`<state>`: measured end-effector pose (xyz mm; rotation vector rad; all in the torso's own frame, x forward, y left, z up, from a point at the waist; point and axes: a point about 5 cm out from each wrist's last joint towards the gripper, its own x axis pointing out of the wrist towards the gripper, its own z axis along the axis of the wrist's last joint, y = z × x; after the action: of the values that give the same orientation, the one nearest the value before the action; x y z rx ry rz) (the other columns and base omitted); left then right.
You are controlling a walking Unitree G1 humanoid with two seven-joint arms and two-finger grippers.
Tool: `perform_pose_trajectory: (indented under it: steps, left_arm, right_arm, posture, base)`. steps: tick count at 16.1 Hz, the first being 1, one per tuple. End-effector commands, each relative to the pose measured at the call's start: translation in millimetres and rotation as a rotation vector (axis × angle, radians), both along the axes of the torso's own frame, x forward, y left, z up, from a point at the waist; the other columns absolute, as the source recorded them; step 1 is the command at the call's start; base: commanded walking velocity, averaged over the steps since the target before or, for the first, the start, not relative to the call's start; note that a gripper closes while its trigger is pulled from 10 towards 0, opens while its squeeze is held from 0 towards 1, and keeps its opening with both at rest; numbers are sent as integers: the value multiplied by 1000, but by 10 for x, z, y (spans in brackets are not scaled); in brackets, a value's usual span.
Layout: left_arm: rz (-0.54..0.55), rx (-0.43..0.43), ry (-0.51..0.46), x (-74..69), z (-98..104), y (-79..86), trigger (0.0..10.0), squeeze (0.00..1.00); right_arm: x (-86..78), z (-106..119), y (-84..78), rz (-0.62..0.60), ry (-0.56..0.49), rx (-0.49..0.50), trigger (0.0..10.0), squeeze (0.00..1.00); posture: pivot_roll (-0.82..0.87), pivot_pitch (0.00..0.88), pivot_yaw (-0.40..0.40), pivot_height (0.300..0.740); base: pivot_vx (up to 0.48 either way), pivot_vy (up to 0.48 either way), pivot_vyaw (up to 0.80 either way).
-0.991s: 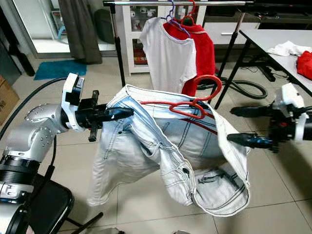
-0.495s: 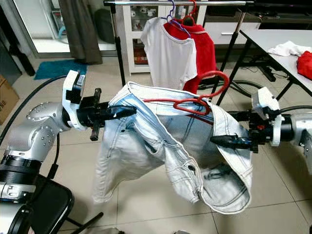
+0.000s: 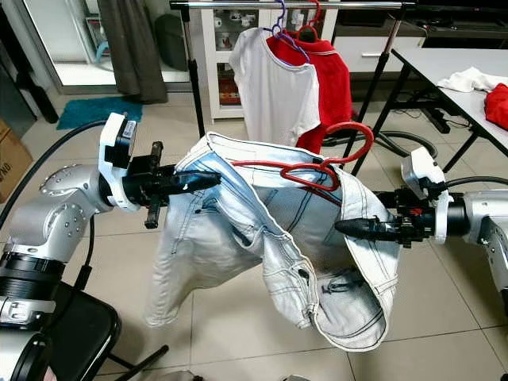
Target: Hang hanger
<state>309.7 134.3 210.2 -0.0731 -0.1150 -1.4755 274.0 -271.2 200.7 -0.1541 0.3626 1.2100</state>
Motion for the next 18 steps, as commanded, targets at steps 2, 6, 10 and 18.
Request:
perform_pose_trajectory:
  steps: [2,6,10,18]
  left_arm:
    - [-23,-58,-79,17,211,-41,0,0]
    - [-7,-68,-83,34,205,-46,0,0]
    - [24,-92,-92,61,219,-44,0,0]
    - [68,-96,-90,77,195,7,0,0]
  right_arm:
    - [-9,66,63,26,-26,20,0,0]
    - [-21,77,85,17,-37,28,0,0]
    - [-22,93,77,6,-47,29,0,0]
    - [43,167,51,-63,-120,37,0,0]
  posture:
    - [-133,0,32,740]
    - [-138,0,28,740]
    - [-142,0,25,740]
    - [-143,0,7,740]
  base:
    - [0,0,0]
    - [0,0,0]
    - [0,0,0]
    - [0,0,0]
